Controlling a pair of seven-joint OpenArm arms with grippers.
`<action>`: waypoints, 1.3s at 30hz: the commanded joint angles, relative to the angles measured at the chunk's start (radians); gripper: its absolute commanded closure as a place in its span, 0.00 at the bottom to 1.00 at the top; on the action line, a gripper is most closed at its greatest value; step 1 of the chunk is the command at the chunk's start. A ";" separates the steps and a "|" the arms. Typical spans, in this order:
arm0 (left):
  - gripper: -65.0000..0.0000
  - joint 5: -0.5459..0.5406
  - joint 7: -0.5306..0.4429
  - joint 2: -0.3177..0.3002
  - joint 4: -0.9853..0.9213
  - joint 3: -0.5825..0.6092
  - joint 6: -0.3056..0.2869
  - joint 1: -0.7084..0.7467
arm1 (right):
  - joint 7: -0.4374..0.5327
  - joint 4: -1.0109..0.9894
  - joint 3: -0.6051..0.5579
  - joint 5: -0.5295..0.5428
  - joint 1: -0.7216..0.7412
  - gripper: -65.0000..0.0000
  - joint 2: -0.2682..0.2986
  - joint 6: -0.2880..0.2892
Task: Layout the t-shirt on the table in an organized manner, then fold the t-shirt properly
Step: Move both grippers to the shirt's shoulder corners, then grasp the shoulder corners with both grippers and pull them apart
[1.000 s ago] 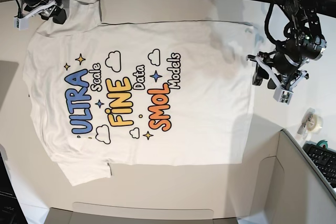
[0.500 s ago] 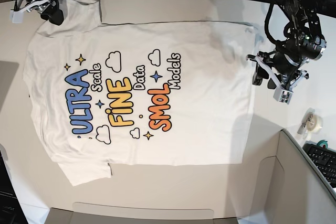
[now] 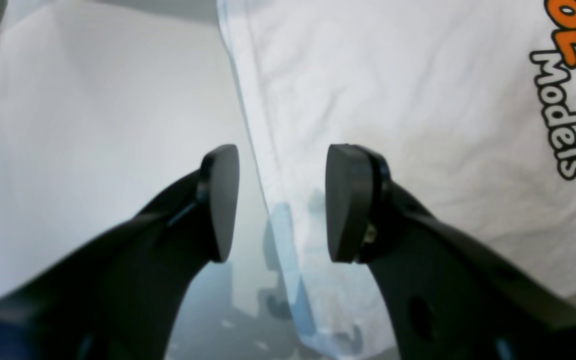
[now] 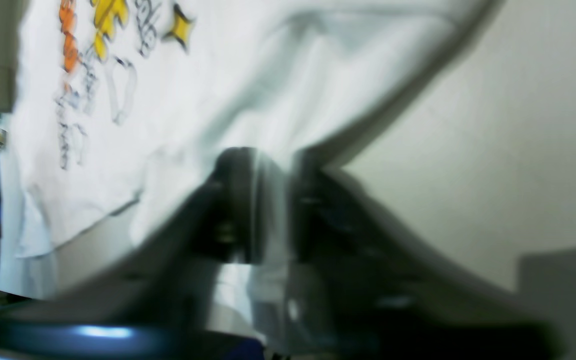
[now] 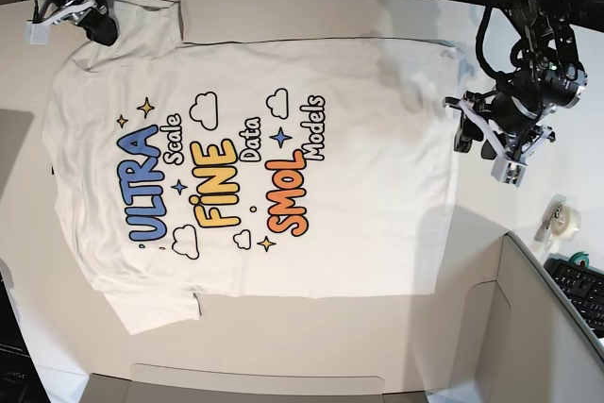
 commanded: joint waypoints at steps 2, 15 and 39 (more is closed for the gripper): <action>0.57 -0.006 -0.010 -0.004 0.013 -0.068 0.004 -0.010 | -0.195 -0.032 -0.041 -0.217 -0.029 1.00 -0.011 -0.075; 0.46 -0.488 0.241 0.047 -0.282 -0.508 0.004 0.042 | -0.190 -0.032 -0.060 -0.217 -0.026 1.00 -0.011 -0.075; 0.46 -0.497 0.241 0.114 -0.377 -0.384 0.004 0.170 | -0.190 -0.032 -0.055 -0.217 -0.019 1.00 -0.005 -0.077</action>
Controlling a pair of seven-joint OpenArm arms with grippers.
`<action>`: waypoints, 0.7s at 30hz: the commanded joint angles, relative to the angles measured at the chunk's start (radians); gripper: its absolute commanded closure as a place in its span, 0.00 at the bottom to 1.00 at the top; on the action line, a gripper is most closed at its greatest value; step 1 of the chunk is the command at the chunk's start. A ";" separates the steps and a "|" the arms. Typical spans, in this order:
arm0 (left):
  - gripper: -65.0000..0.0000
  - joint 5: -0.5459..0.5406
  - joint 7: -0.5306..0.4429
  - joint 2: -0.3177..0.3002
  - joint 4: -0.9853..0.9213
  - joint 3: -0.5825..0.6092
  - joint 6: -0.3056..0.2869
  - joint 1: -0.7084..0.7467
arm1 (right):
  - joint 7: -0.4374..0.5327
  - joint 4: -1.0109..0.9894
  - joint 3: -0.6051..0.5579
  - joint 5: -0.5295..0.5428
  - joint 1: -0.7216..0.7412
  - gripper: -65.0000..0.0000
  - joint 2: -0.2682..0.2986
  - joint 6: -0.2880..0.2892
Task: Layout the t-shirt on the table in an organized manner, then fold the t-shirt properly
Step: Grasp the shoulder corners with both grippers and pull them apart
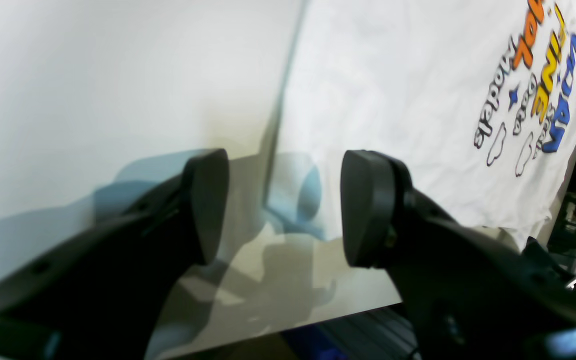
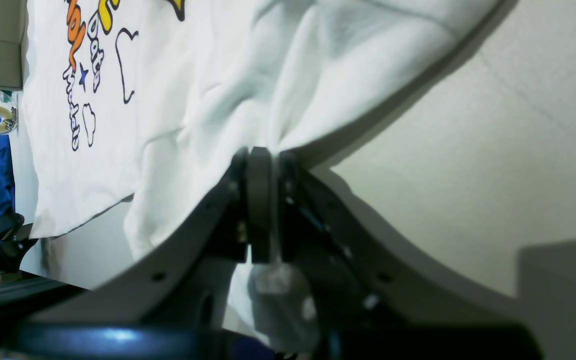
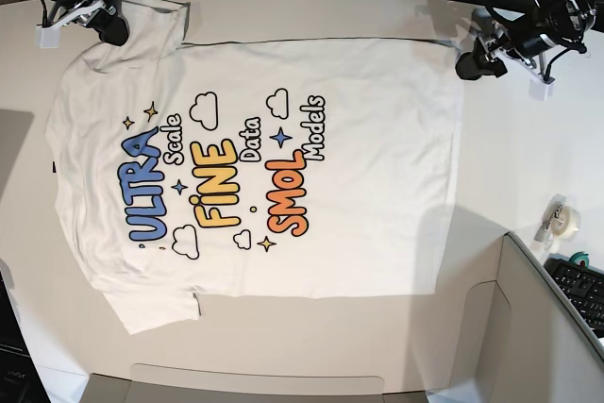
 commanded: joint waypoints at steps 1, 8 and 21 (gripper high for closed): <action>0.46 0.019 0.021 0.004 0.007 0.009 0.004 0.004 | -0.165 -0.032 -0.016 -0.228 -0.031 1.00 -0.010 -0.077; 0.46 0.019 0.021 0.024 0.008 0.056 0.004 0.023 | -0.167 -0.032 -0.014 -0.228 -0.032 1.00 -0.010 -0.077; 0.94 0.019 0.021 0.020 0.008 0.081 0.001 0.032 | -0.167 -0.032 -0.014 -0.228 -0.032 1.00 -0.010 -0.077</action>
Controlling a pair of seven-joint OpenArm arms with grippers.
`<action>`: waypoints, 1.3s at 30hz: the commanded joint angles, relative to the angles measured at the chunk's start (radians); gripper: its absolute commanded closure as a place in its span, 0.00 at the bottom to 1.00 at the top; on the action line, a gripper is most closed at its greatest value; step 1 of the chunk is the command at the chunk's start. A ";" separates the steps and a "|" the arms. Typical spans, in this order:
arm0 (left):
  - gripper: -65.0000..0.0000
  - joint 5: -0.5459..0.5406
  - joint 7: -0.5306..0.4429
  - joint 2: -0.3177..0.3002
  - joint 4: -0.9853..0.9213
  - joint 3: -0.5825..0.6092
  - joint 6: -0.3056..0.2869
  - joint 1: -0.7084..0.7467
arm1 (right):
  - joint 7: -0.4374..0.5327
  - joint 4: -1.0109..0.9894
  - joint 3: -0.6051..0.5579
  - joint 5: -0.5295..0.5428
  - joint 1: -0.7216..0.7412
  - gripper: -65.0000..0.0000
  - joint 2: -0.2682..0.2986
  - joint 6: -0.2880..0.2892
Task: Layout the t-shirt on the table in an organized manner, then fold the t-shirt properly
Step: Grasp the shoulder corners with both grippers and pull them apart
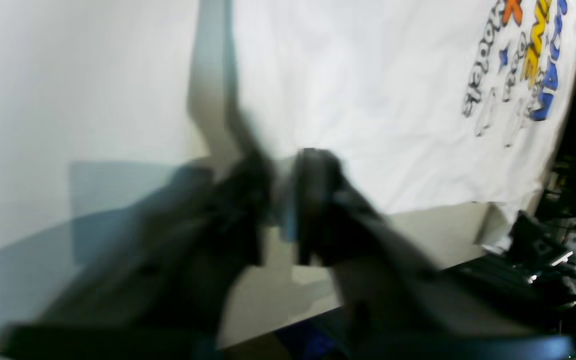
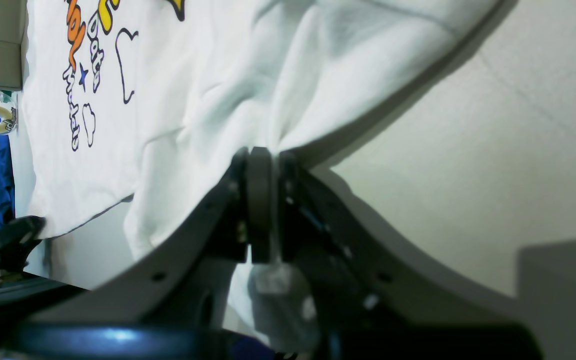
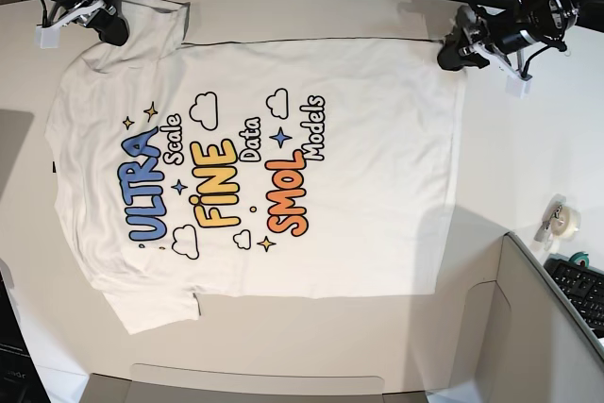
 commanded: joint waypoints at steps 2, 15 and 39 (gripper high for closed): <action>1.00 0.017 0.028 -0.011 0.005 0.002 0.003 0.008 | -0.167 -0.032 -0.014 -0.228 -0.032 1.00 -0.011 -0.077; 1.00 0.015 0.028 -0.011 0.070 -0.005 0.003 -0.020 | -0.169 0.067 -0.010 -0.191 -0.042 1.00 -0.015 -0.077; 1.00 -0.131 0.028 -0.092 0.200 0.002 0.001 -0.176 | -0.170 0.506 0.079 -0.167 0.040 1.00 -0.012 -0.077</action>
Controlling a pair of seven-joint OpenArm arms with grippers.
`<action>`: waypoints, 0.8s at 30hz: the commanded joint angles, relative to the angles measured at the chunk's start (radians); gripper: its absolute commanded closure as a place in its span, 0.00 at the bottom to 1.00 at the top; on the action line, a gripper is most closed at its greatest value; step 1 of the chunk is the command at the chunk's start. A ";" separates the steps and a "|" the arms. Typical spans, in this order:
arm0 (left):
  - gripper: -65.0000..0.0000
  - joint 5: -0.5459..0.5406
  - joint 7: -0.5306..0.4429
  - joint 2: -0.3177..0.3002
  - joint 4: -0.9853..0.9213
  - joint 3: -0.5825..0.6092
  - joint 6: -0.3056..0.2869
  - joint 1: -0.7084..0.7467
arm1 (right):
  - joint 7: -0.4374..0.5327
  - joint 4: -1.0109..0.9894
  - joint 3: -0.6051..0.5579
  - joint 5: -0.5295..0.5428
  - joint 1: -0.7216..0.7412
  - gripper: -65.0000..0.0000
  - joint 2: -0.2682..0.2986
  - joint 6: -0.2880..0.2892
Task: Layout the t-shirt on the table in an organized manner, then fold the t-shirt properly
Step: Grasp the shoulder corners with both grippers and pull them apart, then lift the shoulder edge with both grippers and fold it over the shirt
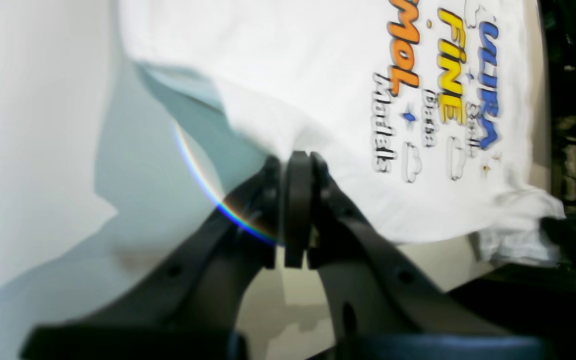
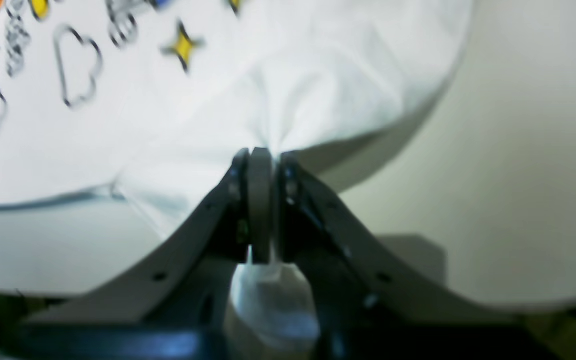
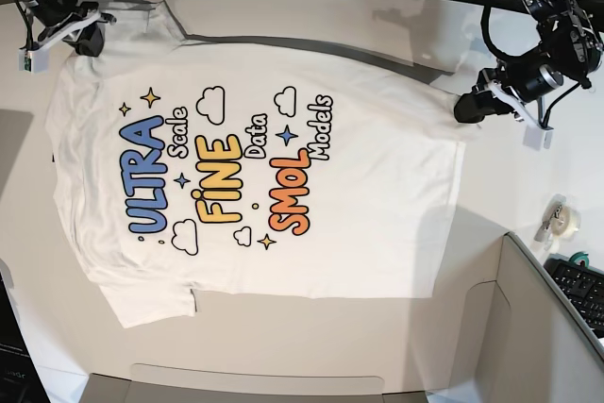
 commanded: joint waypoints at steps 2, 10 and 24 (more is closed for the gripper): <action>1.00 -0.042 -0.015 -0.023 0.015 0.000 0.001 -0.057 | 0.015 0.018 0.006 0.044 0.034 1.00 0.010 0.007; 1.00 -0.036 -0.015 -0.020 0.009 0.107 0.004 -0.186 | 0.015 0.015 -0.002 0.055 0.235 1.00 0.010 0.004; 1.00 -0.034 -0.015 -0.024 -0.315 0.153 0.009 -0.411 | 0.018 -0.123 -0.089 -0.204 0.517 1.00 0.011 -0.099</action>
